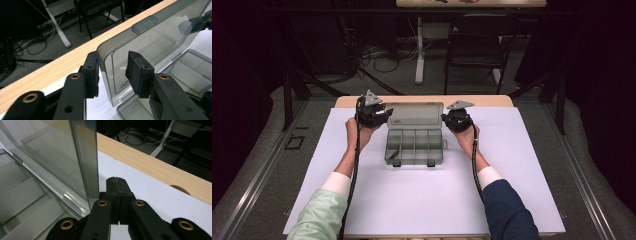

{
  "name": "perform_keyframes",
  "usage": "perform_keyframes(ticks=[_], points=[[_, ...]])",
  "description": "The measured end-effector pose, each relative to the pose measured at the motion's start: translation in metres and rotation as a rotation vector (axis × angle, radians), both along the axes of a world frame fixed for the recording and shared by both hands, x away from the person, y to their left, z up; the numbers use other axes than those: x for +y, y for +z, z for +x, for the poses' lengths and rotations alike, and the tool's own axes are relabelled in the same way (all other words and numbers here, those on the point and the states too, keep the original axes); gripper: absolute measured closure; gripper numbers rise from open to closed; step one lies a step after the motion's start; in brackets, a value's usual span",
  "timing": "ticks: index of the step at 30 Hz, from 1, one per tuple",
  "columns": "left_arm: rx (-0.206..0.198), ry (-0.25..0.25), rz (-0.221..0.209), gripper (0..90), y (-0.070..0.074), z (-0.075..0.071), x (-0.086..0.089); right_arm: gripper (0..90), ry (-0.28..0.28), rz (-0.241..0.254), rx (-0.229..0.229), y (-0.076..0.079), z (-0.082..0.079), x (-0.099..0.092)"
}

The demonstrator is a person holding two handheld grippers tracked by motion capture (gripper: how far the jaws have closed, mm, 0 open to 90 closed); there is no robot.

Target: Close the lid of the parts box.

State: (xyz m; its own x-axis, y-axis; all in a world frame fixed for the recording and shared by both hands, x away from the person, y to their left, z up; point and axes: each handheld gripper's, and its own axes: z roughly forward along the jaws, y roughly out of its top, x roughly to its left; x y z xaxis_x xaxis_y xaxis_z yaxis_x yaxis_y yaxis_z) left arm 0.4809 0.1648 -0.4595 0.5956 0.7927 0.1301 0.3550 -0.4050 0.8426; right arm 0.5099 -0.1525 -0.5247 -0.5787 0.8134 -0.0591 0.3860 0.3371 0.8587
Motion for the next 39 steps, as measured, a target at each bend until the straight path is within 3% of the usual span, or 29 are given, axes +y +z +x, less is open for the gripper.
perform_keyframes(ticks=[6,10,13,18,22,27,31,39], points=[[-0.001,-0.009,-0.003,65.6,0.000,-0.001,0.002,85.5,-0.009,0.046,0.015,0.009,-0.004,-0.009],[-0.006,-0.013,0.007,65.8,-0.001,-0.003,0.002,77.8,-0.005,0.059,0.027,0.021,-0.011,-0.018],[-0.010,-0.012,0.005,66.0,-0.001,-0.003,0.002,70.0,0.033,0.093,0.039,0.033,-0.018,-0.026],[-0.011,-0.010,0.005,66.0,-0.002,-0.003,0.002,61.7,0.097,0.079,0.029,0.051,-0.031,-0.027],[-0.010,-0.009,0.016,66.1,-0.001,-0.004,0.001,61.6,0.113,0.067,0.011,0.062,-0.035,-0.021],[-0.013,-0.016,0.027,66.3,-0.001,-0.004,0.001,64.1,0.104,0.055,0.000,0.069,-0.027,-0.010],[-0.013,-0.025,0.020,66.6,-0.002,-0.004,0.003,68.6,0.101,0.056,0.006,0.072,-0.020,-0.007],[-0.006,-0.042,-0.013,67.9,-0.003,-0.007,0.007,74.6,0.113,0.022,0.002,0.075,-0.024,0.000]])
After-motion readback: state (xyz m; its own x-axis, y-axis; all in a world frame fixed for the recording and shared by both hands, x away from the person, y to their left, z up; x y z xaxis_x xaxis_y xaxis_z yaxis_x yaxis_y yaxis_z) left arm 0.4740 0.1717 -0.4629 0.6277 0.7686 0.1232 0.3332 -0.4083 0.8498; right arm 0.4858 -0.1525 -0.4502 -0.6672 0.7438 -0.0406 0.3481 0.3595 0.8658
